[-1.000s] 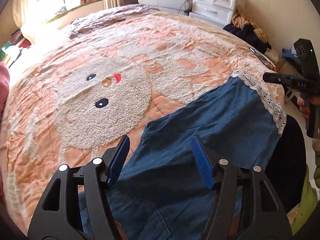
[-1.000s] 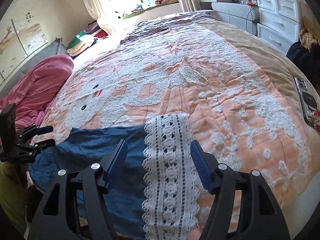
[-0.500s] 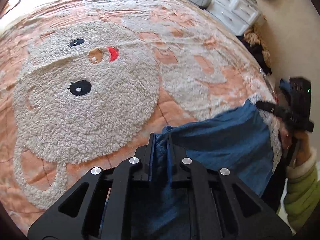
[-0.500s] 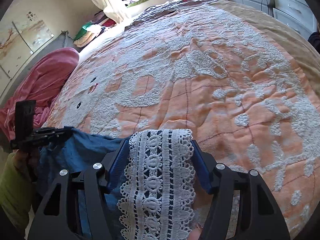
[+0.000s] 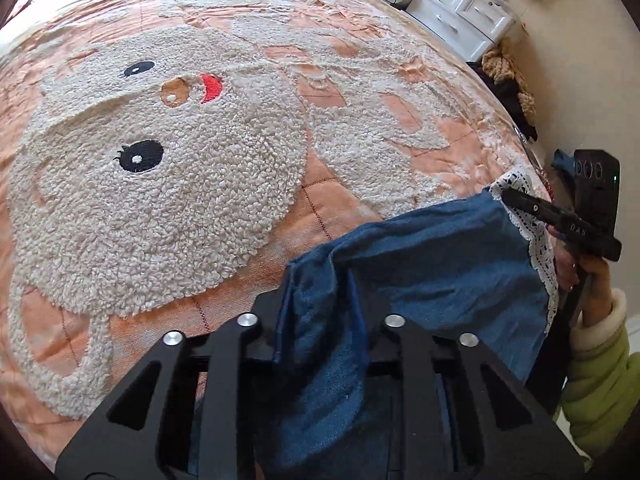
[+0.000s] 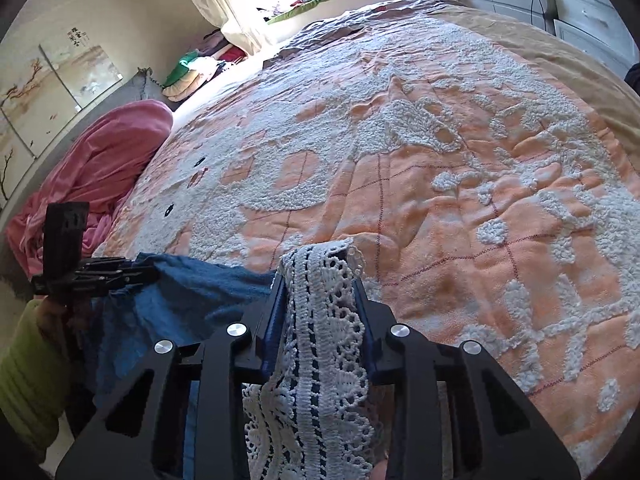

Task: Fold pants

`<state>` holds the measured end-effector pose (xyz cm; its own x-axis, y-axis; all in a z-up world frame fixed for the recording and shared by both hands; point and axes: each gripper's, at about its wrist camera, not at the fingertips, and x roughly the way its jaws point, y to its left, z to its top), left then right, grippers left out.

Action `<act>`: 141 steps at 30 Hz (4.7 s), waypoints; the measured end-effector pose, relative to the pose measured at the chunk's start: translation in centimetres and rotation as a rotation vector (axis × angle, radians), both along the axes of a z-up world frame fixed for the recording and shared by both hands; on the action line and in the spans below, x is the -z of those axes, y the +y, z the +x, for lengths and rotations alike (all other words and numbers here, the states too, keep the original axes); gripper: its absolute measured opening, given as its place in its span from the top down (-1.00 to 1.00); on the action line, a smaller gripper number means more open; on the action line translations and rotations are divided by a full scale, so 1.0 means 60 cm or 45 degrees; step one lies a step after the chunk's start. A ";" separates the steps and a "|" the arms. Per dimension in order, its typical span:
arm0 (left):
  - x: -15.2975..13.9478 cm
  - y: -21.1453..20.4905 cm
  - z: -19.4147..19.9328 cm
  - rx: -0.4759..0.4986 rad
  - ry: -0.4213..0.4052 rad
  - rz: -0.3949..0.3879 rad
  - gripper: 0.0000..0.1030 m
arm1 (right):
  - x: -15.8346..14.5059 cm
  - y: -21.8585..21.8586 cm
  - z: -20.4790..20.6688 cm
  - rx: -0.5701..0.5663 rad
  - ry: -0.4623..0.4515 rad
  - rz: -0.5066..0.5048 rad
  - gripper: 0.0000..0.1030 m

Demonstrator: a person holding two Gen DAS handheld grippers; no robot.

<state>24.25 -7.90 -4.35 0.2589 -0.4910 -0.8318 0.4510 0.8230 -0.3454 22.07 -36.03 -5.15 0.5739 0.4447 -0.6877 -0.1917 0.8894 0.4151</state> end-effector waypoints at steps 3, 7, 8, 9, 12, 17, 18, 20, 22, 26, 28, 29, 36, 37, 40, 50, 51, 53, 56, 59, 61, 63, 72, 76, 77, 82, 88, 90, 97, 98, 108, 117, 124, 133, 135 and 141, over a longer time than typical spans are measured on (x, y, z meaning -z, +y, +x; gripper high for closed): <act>-0.008 0.004 0.000 -0.030 -0.023 -0.029 0.91 | -0.015 0.004 -0.014 0.003 -0.076 -0.035 0.49; -0.040 0.012 0.001 -0.087 -0.096 -0.078 0.92 | -0.059 0.015 -0.025 0.008 -0.218 -0.126 0.52; -0.050 0.010 0.004 -0.092 -0.122 -0.081 0.92 | -0.072 0.017 -0.023 0.011 -0.244 -0.149 0.52; -0.056 0.006 0.006 -0.092 -0.140 -0.075 0.92 | -0.086 0.018 -0.018 0.016 -0.265 -0.172 0.52; -0.057 -0.004 0.021 -0.120 -0.165 -0.046 0.92 | -0.108 0.022 0.011 0.039 -0.312 -0.263 0.59; -0.021 -0.025 0.038 -0.142 -0.174 0.053 0.92 | -0.052 0.024 0.077 0.066 -0.157 -0.354 0.68; -0.014 -0.023 0.039 -0.146 -0.170 0.056 0.92 | -0.032 0.026 0.087 0.055 -0.103 -0.374 0.68; -0.004 -0.019 0.041 -0.159 -0.170 0.060 0.88 | -0.009 0.024 0.095 0.061 -0.053 -0.359 0.58; -0.003 -0.017 0.039 -0.160 -0.185 0.084 0.79 | -0.001 0.017 0.095 0.061 -0.027 -0.332 0.31; -0.028 0.000 0.022 -0.191 -0.213 0.071 0.55 | -0.018 -0.022 0.063 0.183 -0.056 -0.244 -0.20; -0.055 0.016 0.000 -0.197 -0.256 0.048 0.36 | -0.039 -0.047 0.027 0.238 -0.110 -0.172 -0.31; -0.069 0.027 -0.015 -0.206 -0.283 0.042 0.28 | -0.048 -0.056 0.010 0.260 -0.131 -0.144 -0.38; -0.128 0.139 -0.164 -0.400 -0.371 0.075 -0.31 | -0.063 -0.078 -0.126 0.310 -0.141 -0.025 -0.49; -0.127 0.158 -0.187 -0.439 -0.369 0.090 -0.32 | -0.059 -0.077 -0.142 0.317 -0.133 -0.024 -0.49; -0.121 0.218 -0.244 -0.560 -0.340 0.072 -0.38 | -0.042 -0.067 -0.166 0.305 -0.060 -0.046 -0.49; -0.095 0.333 -0.328 -0.771 -0.222 0.066 -0.54 | -0.026 -0.031 -0.172 0.302 -0.009 -0.094 -0.49; -0.090 0.328 -0.326 -0.771 -0.212 0.072 -0.54 | -0.026 -0.030 -0.172 0.308 -0.004 -0.099 -0.49; -0.077 0.314 -0.317 -0.751 -0.211 0.095 -0.54 | -0.021 -0.029 -0.170 0.315 0.012 -0.105 -0.49; -0.060 0.307 -0.301 -0.767 -0.215 0.112 -0.48 | -0.013 -0.032 -0.166 0.332 0.039 -0.103 -0.49; -0.046 0.305 -0.288 -0.789 -0.179 0.145 0.33 | -0.015 -0.029 -0.160 0.322 0.039 -0.120 -0.42; -0.057 0.308 -0.286 -0.770 -0.211 0.161 0.43 | -0.019 -0.022 -0.156 0.310 0.027 -0.187 0.13; -0.079 0.321 -0.285 -0.754 -0.237 0.141 0.48 | -0.027 -0.019 -0.155 0.277 0.021 -0.183 0.53; -0.047 0.353 -0.294 -0.725 -0.207 0.140 0.47 | -0.018 -0.010 -0.185 0.241 0.039 -0.236 0.61; -0.051 0.350 -0.305 -0.721 -0.224 0.155 0.46 | -0.017 -0.021 -0.185 0.270 0.057 -0.209 0.51; -0.050 0.350 -0.305 -0.720 -0.232 0.170 0.42 | -0.016 -0.020 -0.184 0.279 0.058 -0.229 0.31; -0.052 0.346 -0.306 -0.721 -0.254 0.202 0.26 | -0.026 -0.021 -0.202 0.325 0.025 -0.239 0.08; -0.103 0.336 -0.349 -0.749 -0.359 0.241 0.12 | -0.090 0.020 -0.244 0.220 -0.159 -0.292 -0.13; -0.128 0.326 -0.363 -0.746 -0.409 0.235 0.10 | -0.097 0.044 -0.246 0.162 -0.177 -0.293 -0.14; -0.140 0.197 -0.321 -0.496 -0.445 0.190 -0.08 | -0.077 0.151 -0.202 -0.018 -0.158 -0.317 -0.14; -0.125 0.179 -0.307 -0.465 -0.413 0.185 -0.08 | -0.070 0.160 -0.194 -0.022 -0.149 -0.329 -0.14; -0.013 0.158 -0.336 -0.345 -0.233 0.300 -0.09 | -0.001 0.158 -0.215 -0.134 0.071 -0.332 -0.14; -0.039 0.179 -0.369 -0.371 -0.249 0.193 -0.16 | -0.051 0.164 -0.259 -0.126 -0.053 -0.306 -0.16; -0.116 0.102 -0.326 -0.273 -0.413 0.166 -0.53 | -0.075 0.214 -0.202 -0.111 -0.188 -0.361 -0.31; -0.067 -0.024 -0.207 -0.121 -0.399 0.238 -0.59 | -0.007 0.222 -0.194 -0.131 -0.027 -0.368 -0.32; -0.049 -0.029 -0.189 -0.136 -0.347 0.263 -0.61 | -0.006 0.220 -0.204 -0.125 -0.032 -0.363 -0.32; 0.010 -0.004 -0.165 -0.221 -0.222 0.227 -0.68 | 0.008 0.217 -0.212 -0.104 -0.056 -0.356 -0.34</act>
